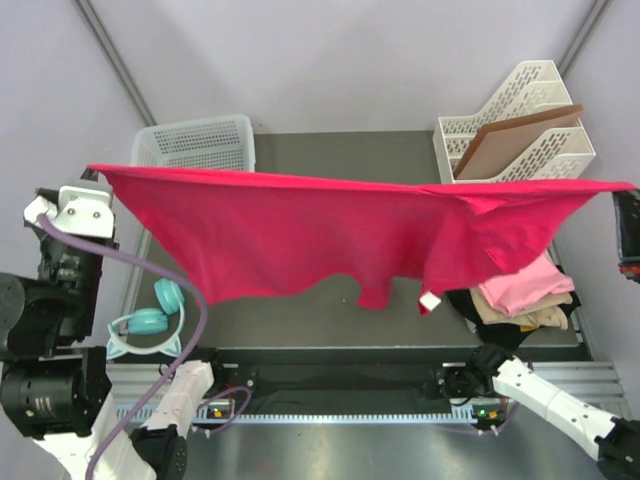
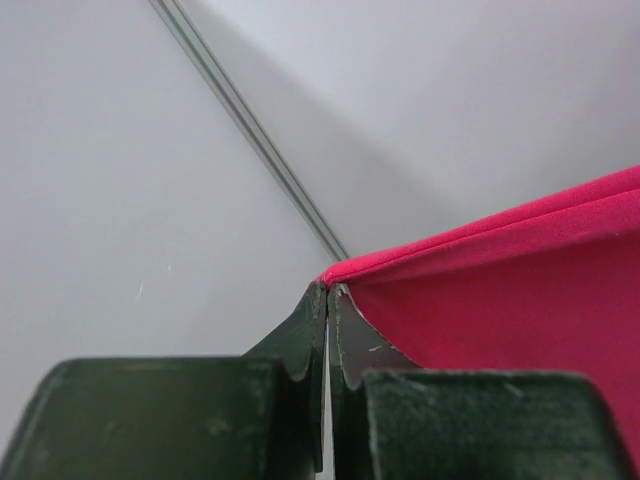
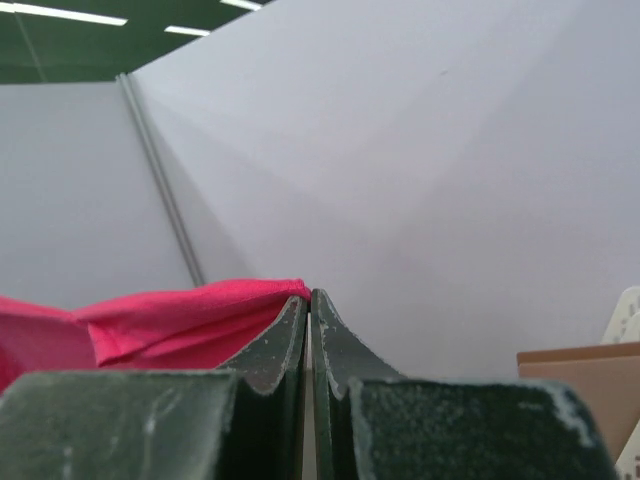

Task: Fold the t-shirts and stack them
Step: Flatten out the tshirt, then fold the flattened tshirt in 1/3 of the way

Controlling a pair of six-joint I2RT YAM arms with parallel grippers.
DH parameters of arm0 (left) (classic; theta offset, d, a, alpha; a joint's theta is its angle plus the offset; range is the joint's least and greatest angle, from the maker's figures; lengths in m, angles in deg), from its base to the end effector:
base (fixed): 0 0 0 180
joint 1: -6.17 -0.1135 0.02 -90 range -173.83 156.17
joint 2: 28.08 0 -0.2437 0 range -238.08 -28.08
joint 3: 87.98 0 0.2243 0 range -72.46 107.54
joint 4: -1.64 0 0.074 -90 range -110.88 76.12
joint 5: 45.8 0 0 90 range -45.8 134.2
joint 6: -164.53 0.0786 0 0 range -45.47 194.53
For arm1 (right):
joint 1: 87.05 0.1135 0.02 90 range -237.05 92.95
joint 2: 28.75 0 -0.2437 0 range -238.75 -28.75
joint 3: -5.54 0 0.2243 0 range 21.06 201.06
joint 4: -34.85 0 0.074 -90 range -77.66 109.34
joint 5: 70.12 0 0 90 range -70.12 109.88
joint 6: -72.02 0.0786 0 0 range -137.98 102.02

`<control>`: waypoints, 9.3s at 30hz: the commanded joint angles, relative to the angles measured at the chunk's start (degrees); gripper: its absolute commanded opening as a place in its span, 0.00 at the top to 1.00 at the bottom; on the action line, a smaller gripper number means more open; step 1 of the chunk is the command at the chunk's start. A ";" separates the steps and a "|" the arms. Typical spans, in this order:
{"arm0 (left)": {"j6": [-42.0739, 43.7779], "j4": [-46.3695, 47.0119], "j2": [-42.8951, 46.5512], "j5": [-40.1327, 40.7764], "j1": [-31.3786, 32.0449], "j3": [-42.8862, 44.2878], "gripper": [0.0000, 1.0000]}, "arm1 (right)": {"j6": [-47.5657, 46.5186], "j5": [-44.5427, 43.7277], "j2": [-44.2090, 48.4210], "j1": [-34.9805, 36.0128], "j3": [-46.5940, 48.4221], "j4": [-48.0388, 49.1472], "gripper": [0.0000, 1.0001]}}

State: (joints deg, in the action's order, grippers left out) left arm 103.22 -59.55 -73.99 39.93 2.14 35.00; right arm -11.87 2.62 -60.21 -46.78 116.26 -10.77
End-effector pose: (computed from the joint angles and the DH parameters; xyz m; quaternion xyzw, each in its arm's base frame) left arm 0.0475 -0.0025 0.5488 0.1576 0.5820 0.2031 0.7715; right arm -0.0017 -0.0320 0.5436 -0.0107 0.4852 0.2780 0.8290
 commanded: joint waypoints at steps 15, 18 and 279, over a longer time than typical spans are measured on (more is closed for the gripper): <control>11.47 11.20 2.86 6.09 -0.27 -45.83 1.00 | 0.66 -3.49 -35.14 -13.01 -1.41 -9.19 1.00; 12.88 20.51 -4.58 8.48 -0.36 -51.11 1.00 | 1.36 -0.50 -42.52 -18.29 -2.39 -6.99 1.00; 9.46 9.37 -68.34 -0.13 2.10 -31.00 0.42 | 20.17 22.71 -82.26 -23.57 -16.28 0.58 0.66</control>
State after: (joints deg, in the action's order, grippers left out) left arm 113.38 -47.50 -137.48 40.12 4.11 2.02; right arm 8.64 26.07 -140.53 -70.67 97.63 -10.25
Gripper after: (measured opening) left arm 0.586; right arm 0.338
